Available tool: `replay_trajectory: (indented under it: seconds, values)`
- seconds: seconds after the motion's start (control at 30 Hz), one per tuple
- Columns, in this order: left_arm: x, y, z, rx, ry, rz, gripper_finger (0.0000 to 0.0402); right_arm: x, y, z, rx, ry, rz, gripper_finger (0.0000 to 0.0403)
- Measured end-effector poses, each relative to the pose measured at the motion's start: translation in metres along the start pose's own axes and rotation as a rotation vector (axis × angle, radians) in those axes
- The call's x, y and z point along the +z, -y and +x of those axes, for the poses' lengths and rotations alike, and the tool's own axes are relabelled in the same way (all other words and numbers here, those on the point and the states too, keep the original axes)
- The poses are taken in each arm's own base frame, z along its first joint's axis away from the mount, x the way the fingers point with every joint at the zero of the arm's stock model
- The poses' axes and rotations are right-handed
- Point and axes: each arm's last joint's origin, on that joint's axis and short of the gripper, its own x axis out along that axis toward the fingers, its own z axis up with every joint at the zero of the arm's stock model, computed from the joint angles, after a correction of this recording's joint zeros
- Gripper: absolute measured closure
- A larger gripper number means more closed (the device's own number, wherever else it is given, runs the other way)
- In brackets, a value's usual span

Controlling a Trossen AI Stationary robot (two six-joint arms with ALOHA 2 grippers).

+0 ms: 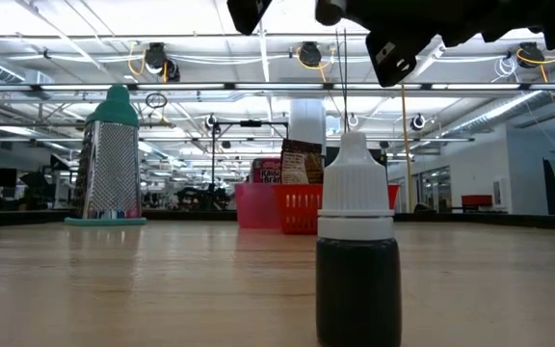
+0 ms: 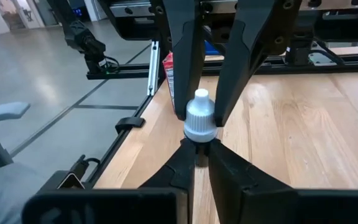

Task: Pick & Place Kitchen Items
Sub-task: Put the brown food coloring bottle into the orange bin

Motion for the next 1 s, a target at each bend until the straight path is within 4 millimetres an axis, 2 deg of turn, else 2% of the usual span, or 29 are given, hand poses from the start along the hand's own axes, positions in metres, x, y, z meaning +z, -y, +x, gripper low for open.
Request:
replay_trajectory:
  seconds: [0.2, 0.37, 0.5, 0.77, 1.0]
  values:
    - [0.0018, 0.0002, -0.0002, 0.001, 0.016, -0.002, 0.0344, -0.0011, -0.002, -0.0003, 0.008, -0.006, 0.001, 0.0385]
    - [0.0045, -0.0016, 0.0001, 0.014, 0.041, -0.007, 0.0344, 0.0009, -0.0035, -0.0005, 0.032, 0.012, 0.0, 0.0365]
    - [0.0035, -0.0001, -0.0001, 0.005, 0.033, -0.004, 0.0344, 0.0005, -0.0049, -0.0005, 0.09, 0.0, -0.001, 0.0326]
    - [0.002, -0.0003, 0.0, 0.004, 0.017, -0.002, 0.0344, -0.0018, -0.0038, -0.0004, 0.073, -0.023, -0.003, 0.0226]
    - [0.0021, -0.0004, 0.0001, 0.002, 0.018, -0.002, 0.0344, 0.0004, -0.0002, -0.0001, 0.0, 0.007, -0.001, 0.0188]
